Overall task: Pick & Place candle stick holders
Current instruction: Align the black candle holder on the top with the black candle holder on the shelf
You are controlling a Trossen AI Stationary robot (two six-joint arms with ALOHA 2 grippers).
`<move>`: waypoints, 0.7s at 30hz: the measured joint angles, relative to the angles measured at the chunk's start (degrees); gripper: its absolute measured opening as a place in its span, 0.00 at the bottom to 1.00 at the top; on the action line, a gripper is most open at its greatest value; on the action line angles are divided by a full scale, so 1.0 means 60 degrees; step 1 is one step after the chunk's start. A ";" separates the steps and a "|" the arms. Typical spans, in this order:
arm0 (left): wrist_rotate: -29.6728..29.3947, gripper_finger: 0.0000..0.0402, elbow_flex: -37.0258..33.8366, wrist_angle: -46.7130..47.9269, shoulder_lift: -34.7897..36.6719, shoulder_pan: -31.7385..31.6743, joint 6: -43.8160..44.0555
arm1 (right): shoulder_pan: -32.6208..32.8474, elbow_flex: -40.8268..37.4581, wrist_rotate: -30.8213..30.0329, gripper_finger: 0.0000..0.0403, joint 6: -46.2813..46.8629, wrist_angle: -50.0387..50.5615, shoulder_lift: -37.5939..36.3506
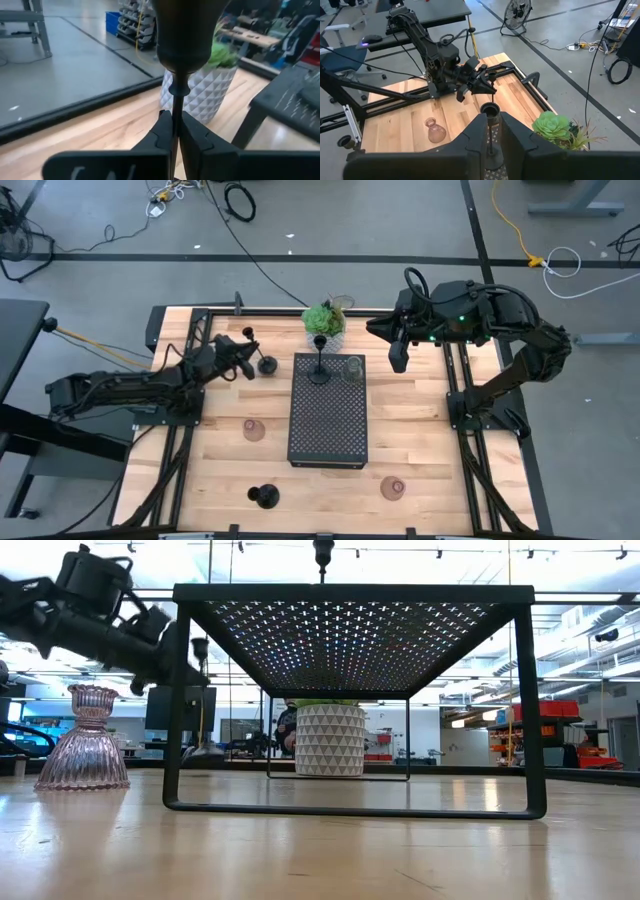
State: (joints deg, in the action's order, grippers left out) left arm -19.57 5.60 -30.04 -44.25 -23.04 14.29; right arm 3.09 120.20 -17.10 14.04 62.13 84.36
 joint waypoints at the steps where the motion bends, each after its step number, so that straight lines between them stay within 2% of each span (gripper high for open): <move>1: 0.0014 0.03 0.0164 0.0027 0.0000 0.0002 -0.0068 | 0.0000 0.0000 0.0000 0.12 0.0000 0.0000 0.0000; 3: 0.0290 0.03 0.0666 0.0268 0.0000 -0.0001 -0.0281 | 0.0000 0.0000 0.0000 0.12 -0.0033 0.0004 0.0000; 5: 0.0823 0.03 0.1430 0.1161 0.0000 0.0002 -0.0499 | 0.0001 0.0000 0.0000 0.12 -0.0154 0.0007 0.0000; 8: 0.1578 0.03 0.3069 0.3862 -0.0004 0.0151 -0.0542 | 0.0003 0.0000 -0.0004 0.12 -0.0244 0.0011 0.0004; 10: 0.1722 0.03 0.4198 0.5522 -0.0004 0.0392 -0.0671 | 0.0000 0.0000 -0.0004 0.12 -0.0247 0.0014 0.0004; 12: 0.1730 0.03 0.5152 0.6497 -0.0004 0.0718 -0.0840 | 0.0000 0.0000 -0.0006 0.12 -0.0370 0.0015 0.0004; 16: 0.1738 0.03 0.6614 0.6919 0.0000 0.1545 -0.0689 | 0.0000 0.0000 -0.0007 0.12 -0.0604 0.0015 0.0004; 21: 0.1318 0.03 0.7505 0.6980 -0.0306 0.3190 -0.0145 | 0.0000 0.0000 -0.0006 0.12 -0.0747 0.0015 0.0004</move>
State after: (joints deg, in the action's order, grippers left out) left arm -11.66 50.63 11.84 -46.09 -3.90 13.42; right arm 3.09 120.20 -17.14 9.56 62.22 84.38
